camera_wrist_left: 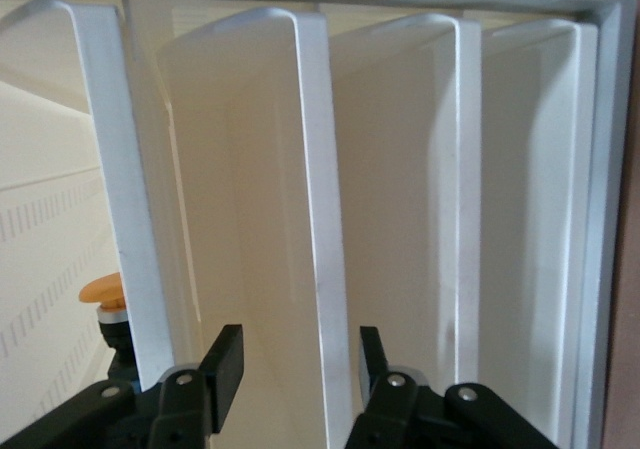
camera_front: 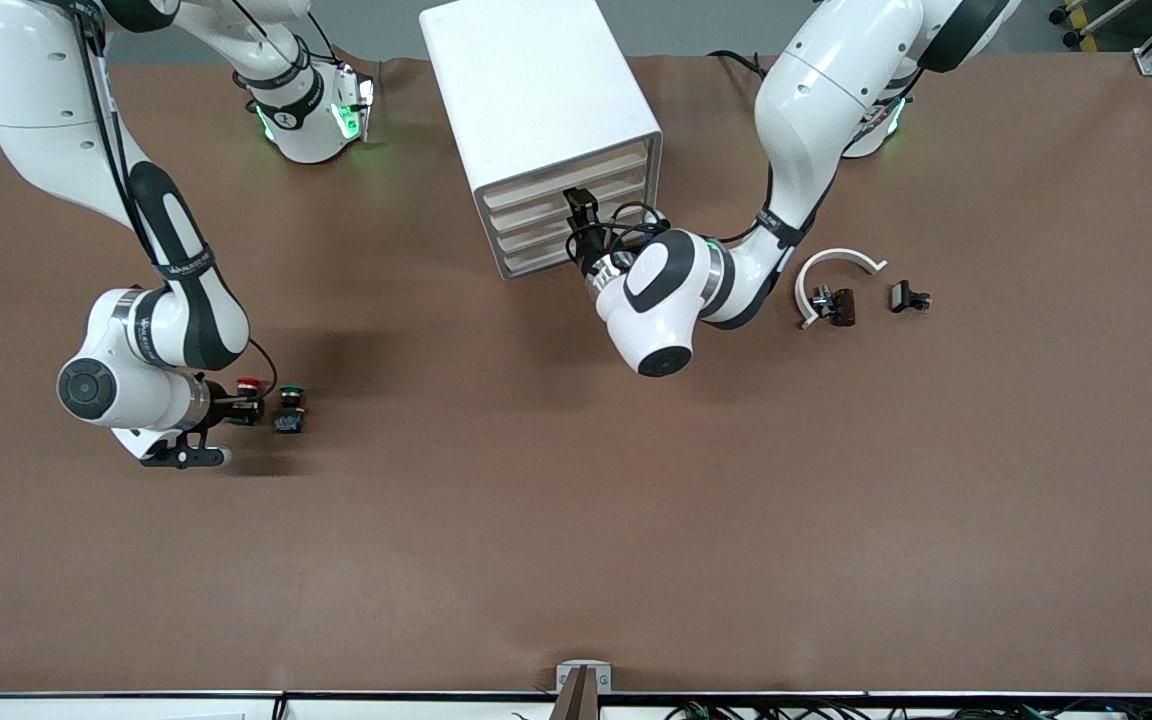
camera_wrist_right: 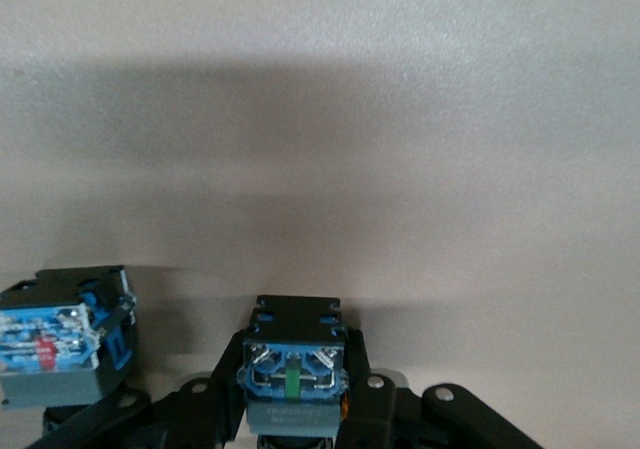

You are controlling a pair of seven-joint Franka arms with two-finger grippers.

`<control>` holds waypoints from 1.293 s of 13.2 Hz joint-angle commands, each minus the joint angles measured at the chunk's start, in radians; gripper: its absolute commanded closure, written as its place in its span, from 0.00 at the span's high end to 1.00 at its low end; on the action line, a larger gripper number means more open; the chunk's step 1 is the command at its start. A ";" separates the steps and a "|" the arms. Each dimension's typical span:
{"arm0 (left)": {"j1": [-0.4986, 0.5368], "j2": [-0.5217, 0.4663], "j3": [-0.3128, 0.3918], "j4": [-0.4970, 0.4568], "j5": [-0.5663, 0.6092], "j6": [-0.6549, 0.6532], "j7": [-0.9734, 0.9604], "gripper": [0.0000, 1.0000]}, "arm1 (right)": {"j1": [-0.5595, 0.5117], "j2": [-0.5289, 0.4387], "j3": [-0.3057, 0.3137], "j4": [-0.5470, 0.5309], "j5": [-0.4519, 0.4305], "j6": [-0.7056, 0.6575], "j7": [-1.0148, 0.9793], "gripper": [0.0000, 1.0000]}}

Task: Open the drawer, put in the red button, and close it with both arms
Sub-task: 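Grasp the red button with the right gripper while the left gripper grips the handle, then pull the drawer open with the left gripper while the right gripper carries the button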

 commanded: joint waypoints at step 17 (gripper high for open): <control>-0.041 0.057 0.003 0.014 -0.049 -0.021 0.010 0.36 | 0.249 -0.305 0.002 0.185 -0.017 -0.698 0.501 0.16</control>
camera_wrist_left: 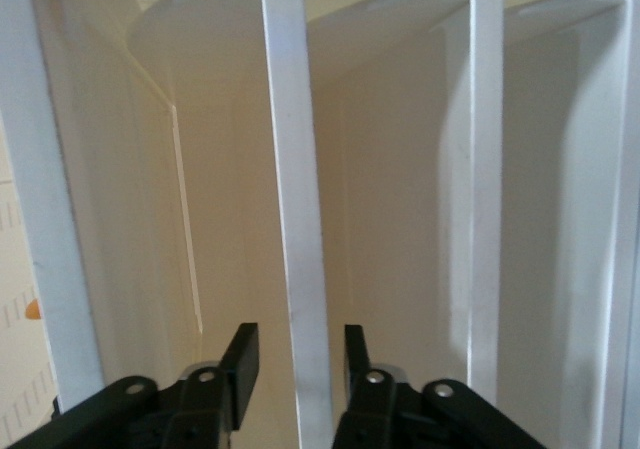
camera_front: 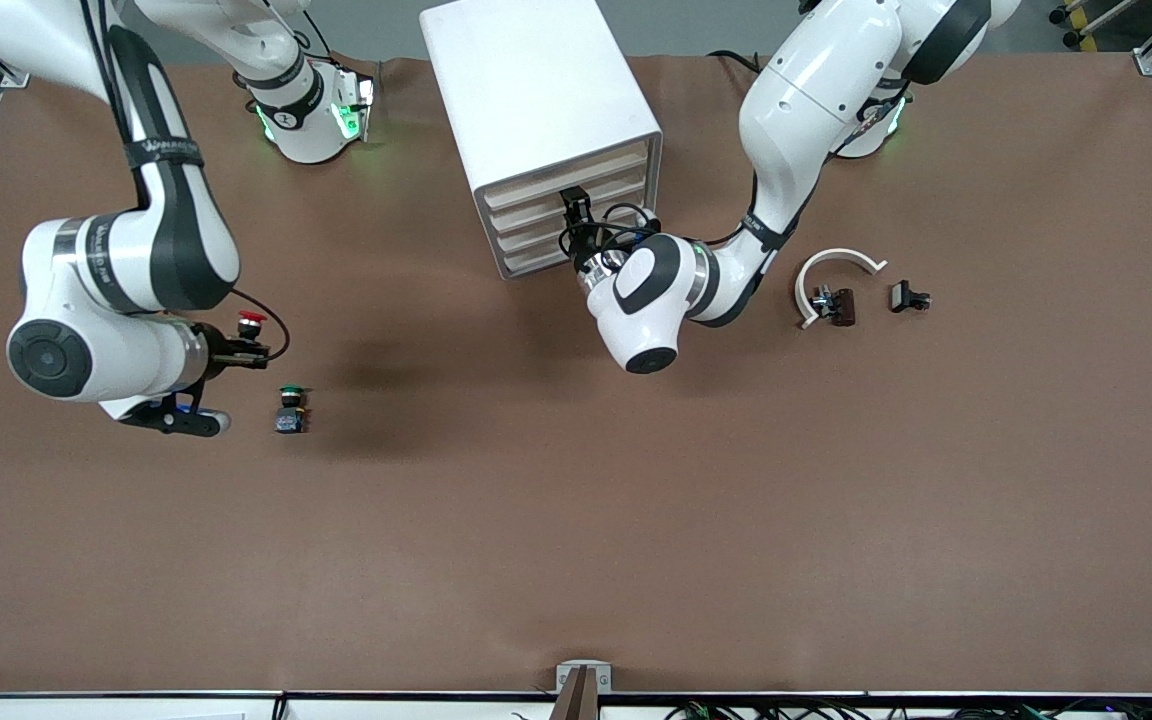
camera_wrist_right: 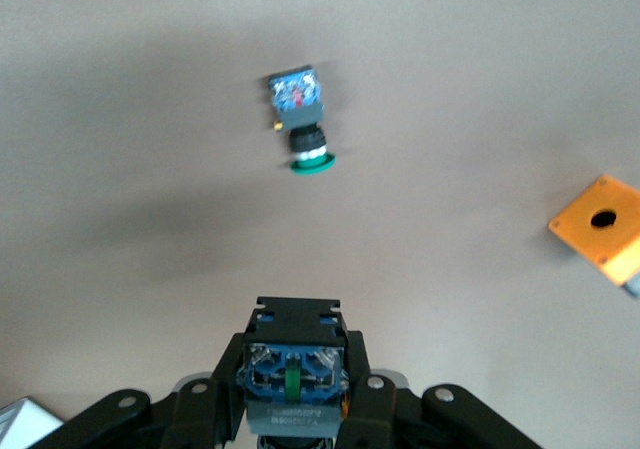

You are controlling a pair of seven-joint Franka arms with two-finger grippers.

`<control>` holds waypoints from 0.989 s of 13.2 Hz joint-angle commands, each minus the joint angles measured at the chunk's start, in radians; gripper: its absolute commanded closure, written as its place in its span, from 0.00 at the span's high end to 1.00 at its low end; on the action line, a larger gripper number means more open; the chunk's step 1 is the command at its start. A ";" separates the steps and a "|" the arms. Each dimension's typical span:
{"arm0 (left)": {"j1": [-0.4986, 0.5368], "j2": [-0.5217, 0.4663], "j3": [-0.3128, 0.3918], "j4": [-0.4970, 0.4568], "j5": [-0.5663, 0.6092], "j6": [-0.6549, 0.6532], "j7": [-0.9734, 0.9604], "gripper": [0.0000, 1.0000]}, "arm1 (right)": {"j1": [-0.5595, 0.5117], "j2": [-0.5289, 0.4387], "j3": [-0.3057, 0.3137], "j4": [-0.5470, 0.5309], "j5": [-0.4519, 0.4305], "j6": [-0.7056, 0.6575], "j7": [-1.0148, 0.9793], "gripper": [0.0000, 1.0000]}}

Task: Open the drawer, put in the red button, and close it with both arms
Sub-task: 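Pull the drawer open with the left gripper while the right gripper carries the button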

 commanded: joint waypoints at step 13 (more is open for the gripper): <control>-0.001 0.012 0.086 0.036 -0.011 -0.012 -0.027 0.25 | 0.543 -0.038 -0.001 0.196 0.052 -0.117 1.028 0.12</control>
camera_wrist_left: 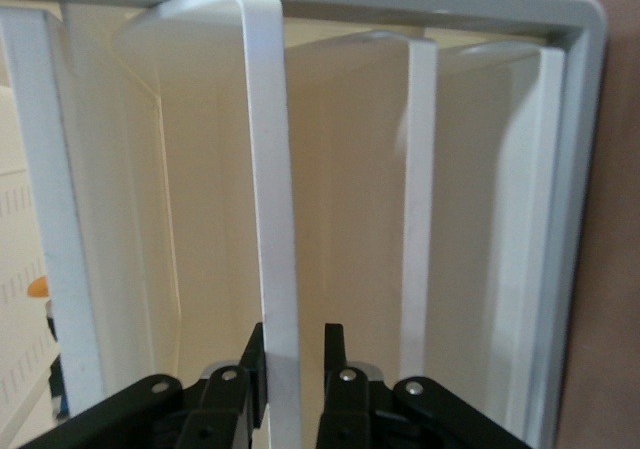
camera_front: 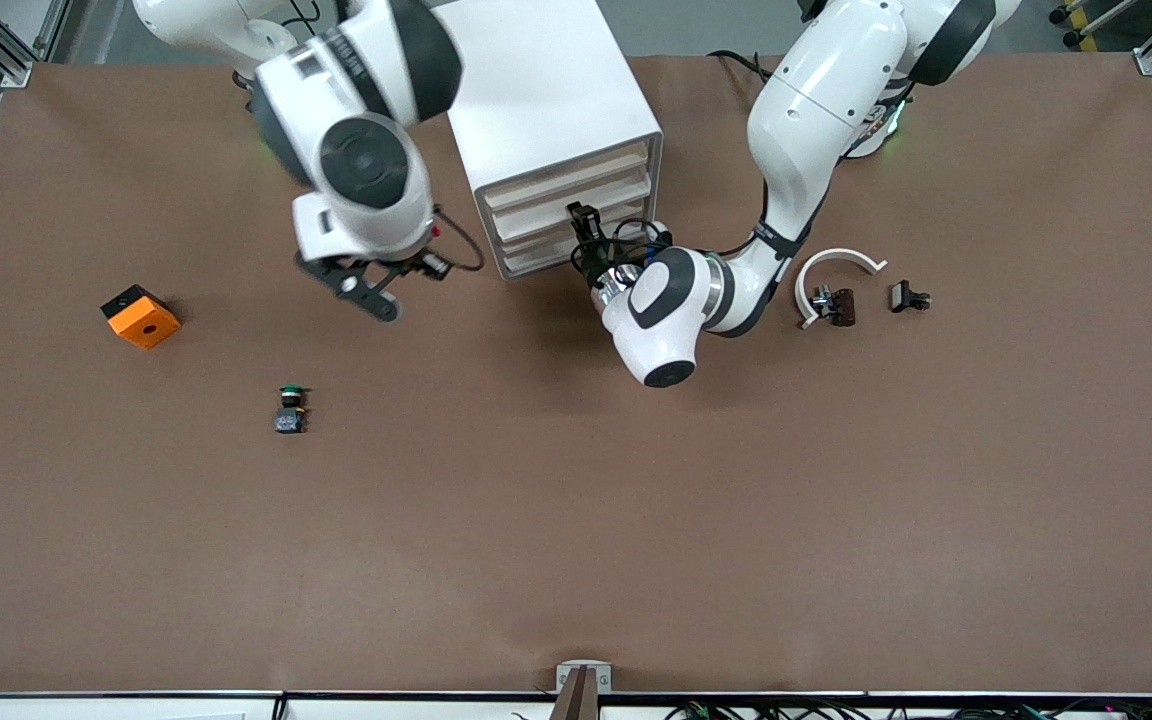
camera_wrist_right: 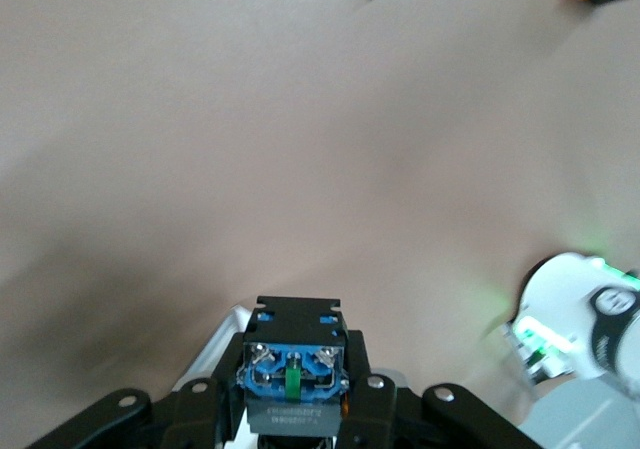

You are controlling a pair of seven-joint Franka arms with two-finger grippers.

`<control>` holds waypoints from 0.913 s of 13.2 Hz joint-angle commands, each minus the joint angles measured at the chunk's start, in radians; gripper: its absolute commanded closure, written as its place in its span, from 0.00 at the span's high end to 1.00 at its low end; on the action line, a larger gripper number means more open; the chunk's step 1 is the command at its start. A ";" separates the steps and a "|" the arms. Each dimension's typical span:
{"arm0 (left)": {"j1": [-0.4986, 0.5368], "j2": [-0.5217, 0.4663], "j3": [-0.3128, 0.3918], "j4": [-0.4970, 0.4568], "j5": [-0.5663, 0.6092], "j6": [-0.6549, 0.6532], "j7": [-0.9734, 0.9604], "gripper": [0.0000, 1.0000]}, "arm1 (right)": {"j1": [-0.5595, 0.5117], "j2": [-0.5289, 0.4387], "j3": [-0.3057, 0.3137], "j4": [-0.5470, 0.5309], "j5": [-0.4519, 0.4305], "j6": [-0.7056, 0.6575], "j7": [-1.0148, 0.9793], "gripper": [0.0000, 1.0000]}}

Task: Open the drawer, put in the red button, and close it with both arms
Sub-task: 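Pull the drawer open with the left gripper while the right gripper carries the button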

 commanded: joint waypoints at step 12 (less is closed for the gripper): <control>0.052 0.004 0.038 0.053 -0.011 -0.002 -0.024 0.07 | 0.099 0.064 -0.014 0.040 0.190 0.246 0.411 0.12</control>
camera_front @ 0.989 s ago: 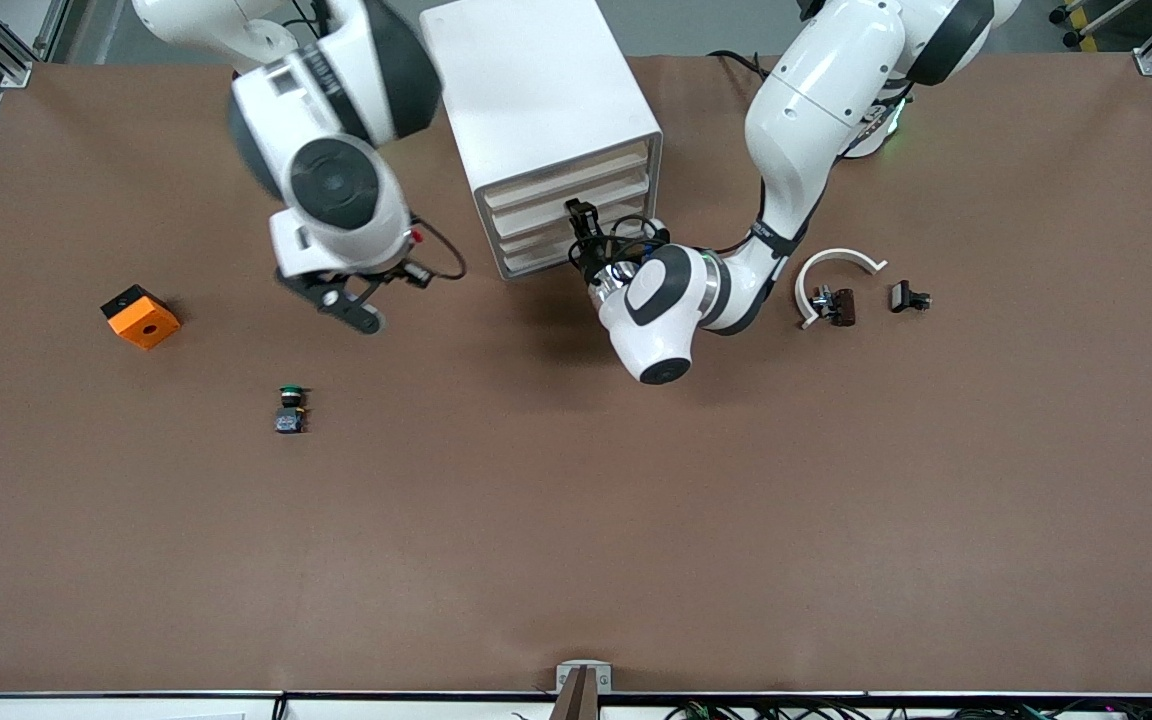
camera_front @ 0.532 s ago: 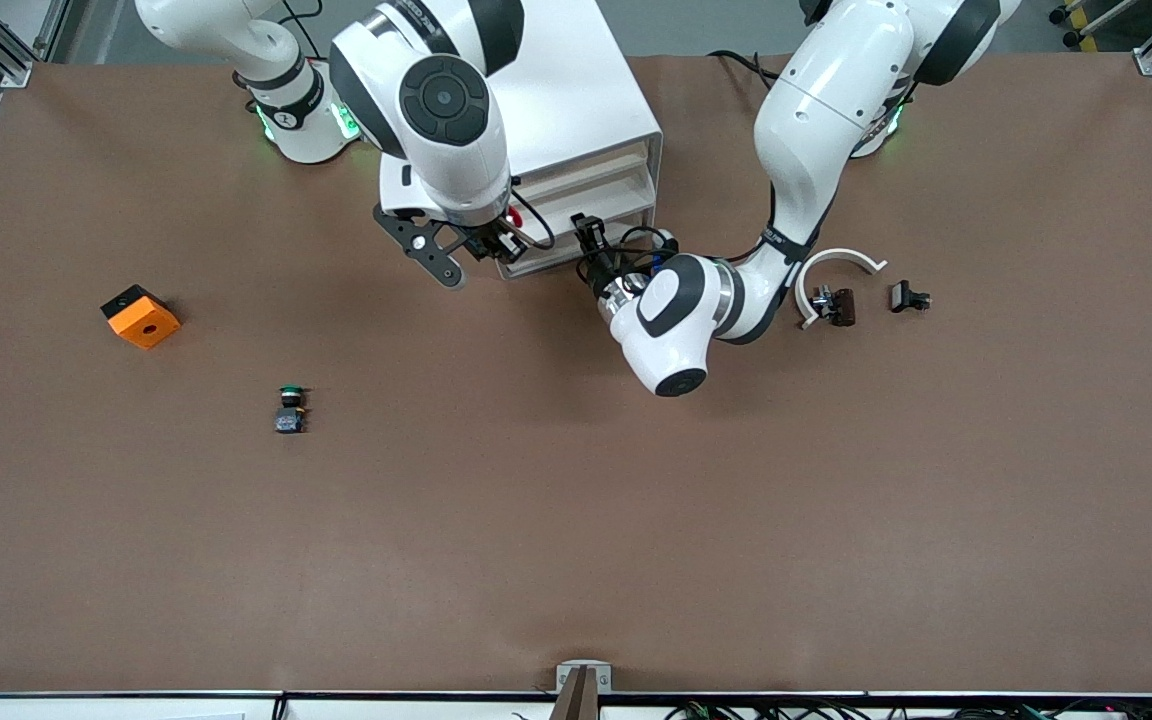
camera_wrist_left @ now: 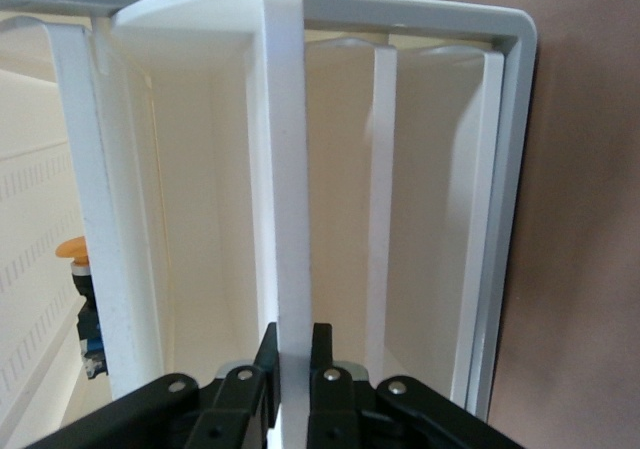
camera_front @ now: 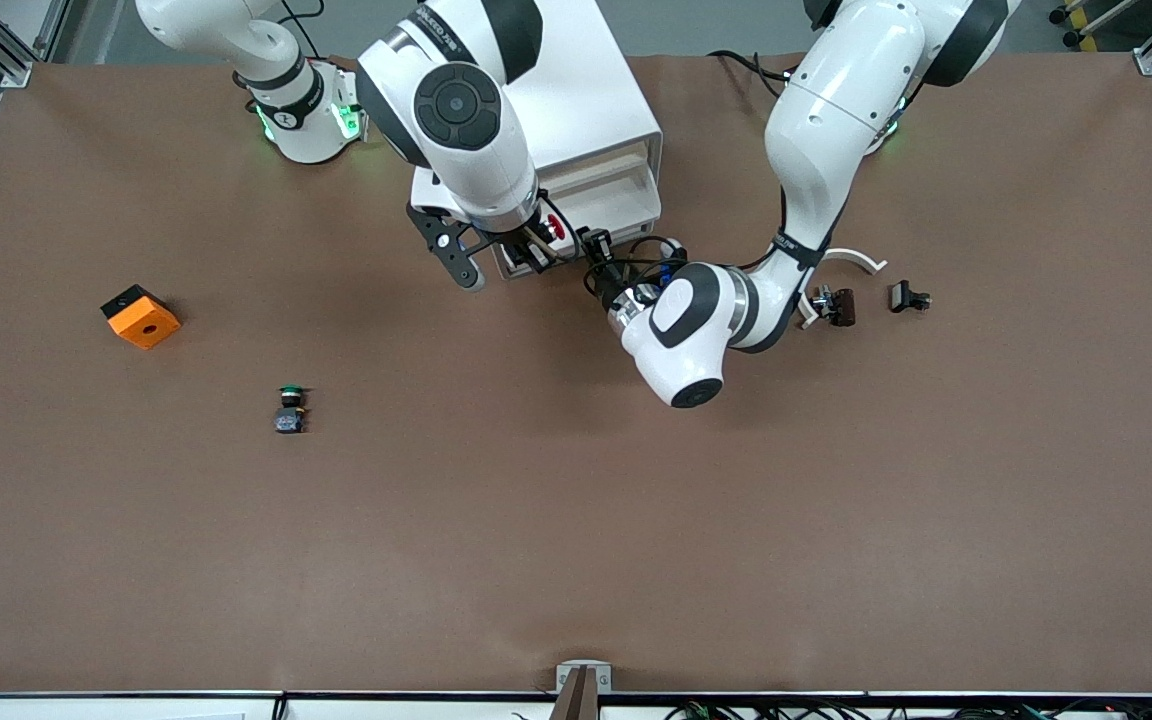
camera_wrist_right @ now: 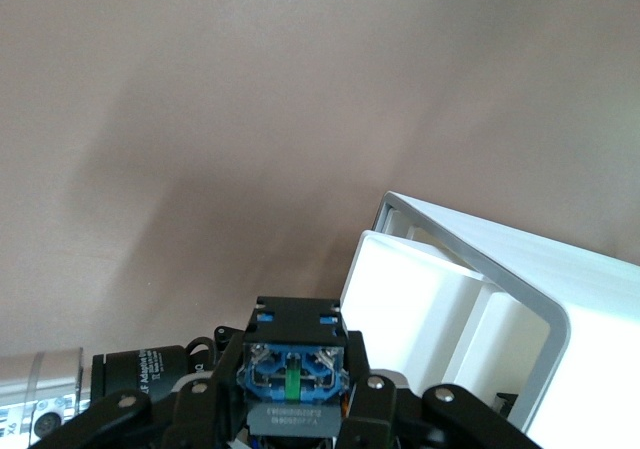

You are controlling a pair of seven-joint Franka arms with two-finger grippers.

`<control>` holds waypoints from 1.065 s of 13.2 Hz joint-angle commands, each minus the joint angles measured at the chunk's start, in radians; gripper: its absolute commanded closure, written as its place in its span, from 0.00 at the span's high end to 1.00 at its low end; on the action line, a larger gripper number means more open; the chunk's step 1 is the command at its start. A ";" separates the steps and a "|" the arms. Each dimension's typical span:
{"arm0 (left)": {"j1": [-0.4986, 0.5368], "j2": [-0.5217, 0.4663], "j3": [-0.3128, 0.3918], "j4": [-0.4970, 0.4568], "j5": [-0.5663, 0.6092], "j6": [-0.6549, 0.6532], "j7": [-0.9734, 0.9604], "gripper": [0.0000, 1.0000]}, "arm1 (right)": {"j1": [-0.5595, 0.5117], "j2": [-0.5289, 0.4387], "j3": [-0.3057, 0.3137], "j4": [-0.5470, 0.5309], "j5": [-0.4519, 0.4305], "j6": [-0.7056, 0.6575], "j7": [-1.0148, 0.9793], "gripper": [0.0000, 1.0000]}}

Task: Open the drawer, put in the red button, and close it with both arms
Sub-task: 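Pull the drawer open with the left gripper while the right gripper carries the button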

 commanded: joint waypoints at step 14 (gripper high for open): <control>0.100 0.011 0.031 0.074 -0.008 0.028 -0.012 0.11 | 0.105 0.004 -0.008 -0.088 0.027 0.127 0.111 0.09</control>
